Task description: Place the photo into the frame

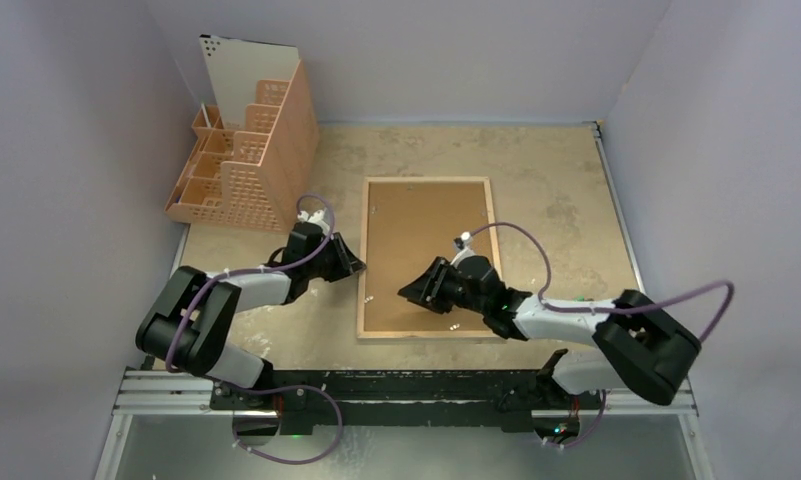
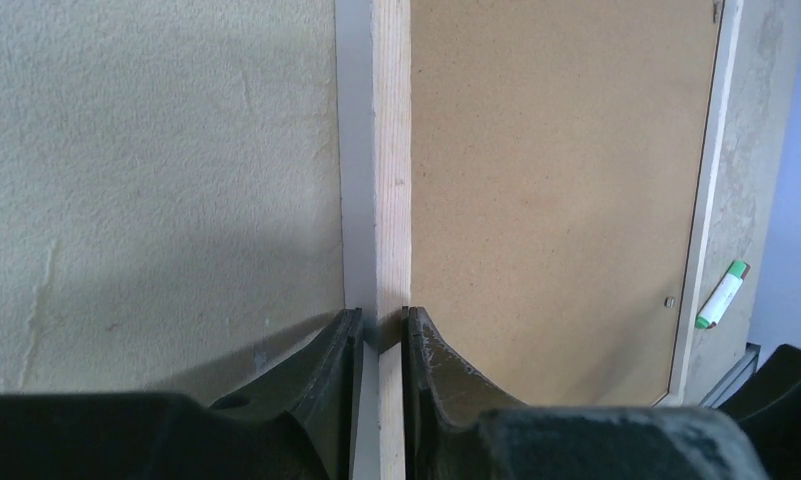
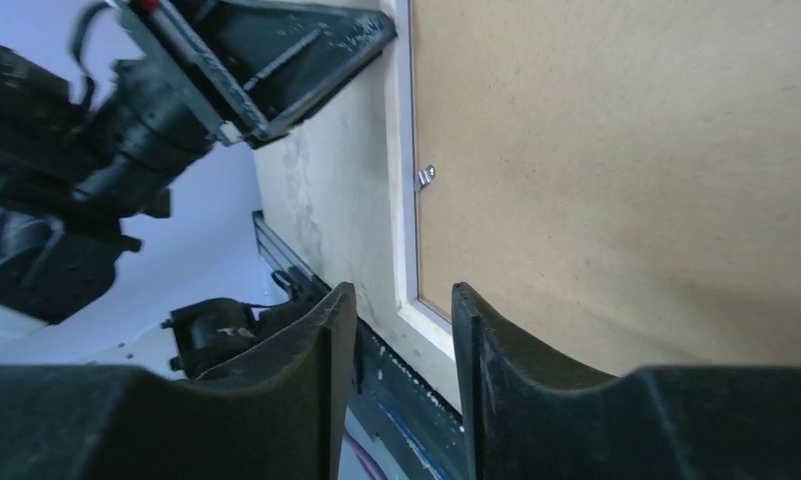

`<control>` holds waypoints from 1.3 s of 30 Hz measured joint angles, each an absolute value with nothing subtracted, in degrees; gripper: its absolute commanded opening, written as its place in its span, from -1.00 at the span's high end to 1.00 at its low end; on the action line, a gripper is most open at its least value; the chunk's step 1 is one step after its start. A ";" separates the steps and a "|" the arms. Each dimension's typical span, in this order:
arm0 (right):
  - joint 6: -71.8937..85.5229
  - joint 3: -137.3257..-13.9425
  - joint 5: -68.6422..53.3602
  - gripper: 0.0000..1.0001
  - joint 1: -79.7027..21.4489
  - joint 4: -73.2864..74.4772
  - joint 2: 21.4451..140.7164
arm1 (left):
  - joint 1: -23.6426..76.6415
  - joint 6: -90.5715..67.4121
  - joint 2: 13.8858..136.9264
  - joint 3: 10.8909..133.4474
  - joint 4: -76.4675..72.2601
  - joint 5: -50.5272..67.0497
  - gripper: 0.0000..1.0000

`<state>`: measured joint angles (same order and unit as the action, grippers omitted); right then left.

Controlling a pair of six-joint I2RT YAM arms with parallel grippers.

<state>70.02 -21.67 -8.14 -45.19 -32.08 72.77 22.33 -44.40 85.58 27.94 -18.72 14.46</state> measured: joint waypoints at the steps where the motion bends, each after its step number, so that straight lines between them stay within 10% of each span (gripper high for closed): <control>1: 70.74 -22.22 -7.29 0.21 -46.81 -32.80 74.78 | 22.44 -44.42 85.21 27.86 -18.26 14.35 0.74; 22: 75.00 -30.46 -0.38 0.79 -56.36 -43.66 96.88 | 23.07 -44.42 81.60 26.41 -15.64 13.08 0.74; 39: 74.56 -34.81 2.50 0.78 -58.30 -41.67 100.86 | 23.33 -44.42 79.94 25.50 -14.50 13.15 0.78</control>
